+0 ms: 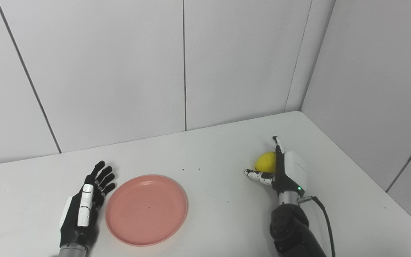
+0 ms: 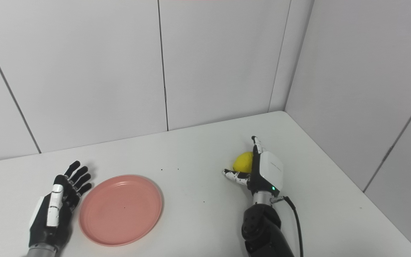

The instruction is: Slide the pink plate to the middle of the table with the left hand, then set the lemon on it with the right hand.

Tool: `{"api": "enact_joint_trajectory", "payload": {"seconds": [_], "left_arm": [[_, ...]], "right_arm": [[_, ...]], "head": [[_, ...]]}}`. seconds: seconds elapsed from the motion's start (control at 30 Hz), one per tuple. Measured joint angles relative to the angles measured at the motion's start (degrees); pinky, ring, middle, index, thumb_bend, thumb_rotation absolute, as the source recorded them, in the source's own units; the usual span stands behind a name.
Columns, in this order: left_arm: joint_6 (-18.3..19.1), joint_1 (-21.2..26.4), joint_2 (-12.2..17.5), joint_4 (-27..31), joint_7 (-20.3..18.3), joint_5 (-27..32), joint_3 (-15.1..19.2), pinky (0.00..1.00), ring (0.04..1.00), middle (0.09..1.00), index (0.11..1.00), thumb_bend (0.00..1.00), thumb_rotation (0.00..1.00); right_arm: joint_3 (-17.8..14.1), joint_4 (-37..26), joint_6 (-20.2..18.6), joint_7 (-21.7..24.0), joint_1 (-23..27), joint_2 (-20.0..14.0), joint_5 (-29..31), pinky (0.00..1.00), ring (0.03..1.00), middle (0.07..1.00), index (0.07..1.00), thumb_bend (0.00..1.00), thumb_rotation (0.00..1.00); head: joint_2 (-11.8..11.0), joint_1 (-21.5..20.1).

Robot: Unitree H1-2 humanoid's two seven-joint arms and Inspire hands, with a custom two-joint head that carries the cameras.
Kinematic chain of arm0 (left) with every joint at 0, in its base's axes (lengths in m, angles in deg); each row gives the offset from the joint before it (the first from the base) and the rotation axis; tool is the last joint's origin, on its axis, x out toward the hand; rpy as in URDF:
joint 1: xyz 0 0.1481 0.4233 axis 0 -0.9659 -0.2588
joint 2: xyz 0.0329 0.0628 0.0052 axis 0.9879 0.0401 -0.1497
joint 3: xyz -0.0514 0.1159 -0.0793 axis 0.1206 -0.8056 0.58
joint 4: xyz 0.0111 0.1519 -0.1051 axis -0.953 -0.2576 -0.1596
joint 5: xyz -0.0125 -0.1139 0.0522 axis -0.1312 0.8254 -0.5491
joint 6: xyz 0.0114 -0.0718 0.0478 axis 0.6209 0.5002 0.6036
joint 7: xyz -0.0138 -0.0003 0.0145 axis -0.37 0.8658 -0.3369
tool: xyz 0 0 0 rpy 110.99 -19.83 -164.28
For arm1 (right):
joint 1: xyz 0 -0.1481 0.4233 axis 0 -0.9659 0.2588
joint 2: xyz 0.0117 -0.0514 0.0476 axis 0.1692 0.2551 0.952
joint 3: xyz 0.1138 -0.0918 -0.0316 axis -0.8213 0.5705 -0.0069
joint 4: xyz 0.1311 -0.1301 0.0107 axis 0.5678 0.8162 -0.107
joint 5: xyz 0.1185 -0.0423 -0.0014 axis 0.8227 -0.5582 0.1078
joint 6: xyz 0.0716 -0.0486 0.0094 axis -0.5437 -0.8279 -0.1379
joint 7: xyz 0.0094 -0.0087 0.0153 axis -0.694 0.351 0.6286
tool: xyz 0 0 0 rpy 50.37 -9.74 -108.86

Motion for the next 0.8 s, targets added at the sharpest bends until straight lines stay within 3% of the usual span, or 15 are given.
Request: {"api": "enact_joint_trajectory", "payload": {"seconds": [0.1,0.17,0.23,0.27,0.33,0.47,0.57,0.73,0.8], "left_arm": [[0.0,-0.1,0.0,0.1,0.0,0.0,0.0,0.89,0.903,0.906,0.894,0.73,0.95],[0.0,-0.2,0.0,0.3,0.0,0.0,0.0,0.90,0.906,0.907,0.897,0.73,0.96],[0.0,-0.3,0.0,0.4,0.1,0.0,0.0,0.89,0.906,0.909,0.898,0.72,0.96],[0.0,-0.3,0.0,0.4,0.1,0.0,0.0,0.89,0.906,0.909,0.898,0.72,0.96],[0.0,-0.4,-0.1,0.6,0.1,0.0,0.0,0.89,0.904,0.905,0.896,0.72,0.96],[0.1,-0.5,-0.1,0.8,0.2,0.0,0.0,0.89,0.903,0.905,0.895,0.71,0.96],[0.1,-0.7,-0.1,1.0,0.4,0.0,0.0,0.90,0.904,0.905,0.895,0.71,0.97],[0.2,-0.9,-0.1,1.4,0.4,0.0,-0.1,0.89,0.904,0.906,0.895,0.72,0.96],[0.2,-1.0,-0.2,1.4,0.4,0.0,-0.1,0.89,0.902,0.903,0.891,0.71,0.95]], "right_arm": [[0.4,1.4,0.2,-1.8,0.5,-0.2,0.0,0.73,0.801,0.822,0.822,0.84,0.14],[0.4,2.5,1.1,-3.5,0.8,-0.2,0.3,0.66,0.729,0.756,0.763,0.79,0.05],[0.3,3.4,2.3,-5.2,1.4,-0.2,1.1,0.59,0.643,0.674,0.703,0.73,0.01],[0.3,3.8,2.9,-6.3,1.6,-0.2,1.6,0.52,0.579,0.572,0.617,0.63,0.01],[0.2,4.7,4.2,-8.2,2.1,-0.2,2.2,0.43,0.494,0.476,0.549,0.54,0.00],[0.2,5.0,5.7,-11.2,2.3,-0.3,2.6,0.23,0.298,0.473,0.494,0.52,0.00],[0.1,5.0,6.8,-13.2,2.3,-0.3,3.1,0.23,0.316,0.415,0.509,0.52,0.00],[0.3,5.0,7.7,-15.3,2.2,-0.2,3.6,0.22,0.300,0.462,0.492,0.52,0.00],[0.4,4.8,8.0,-16.0,2.1,-0.2,3.7,0.26,0.341,0.448,0.528,0.51,0.00]], "head": [[0.1,0.1],[0.1,0.1],[0.2,0.1],[0.2,0.1],[0.2,0.2],[0.3,0.2],[0.3,0.2],[0.4,0.7],[0.6,1.3]]}}
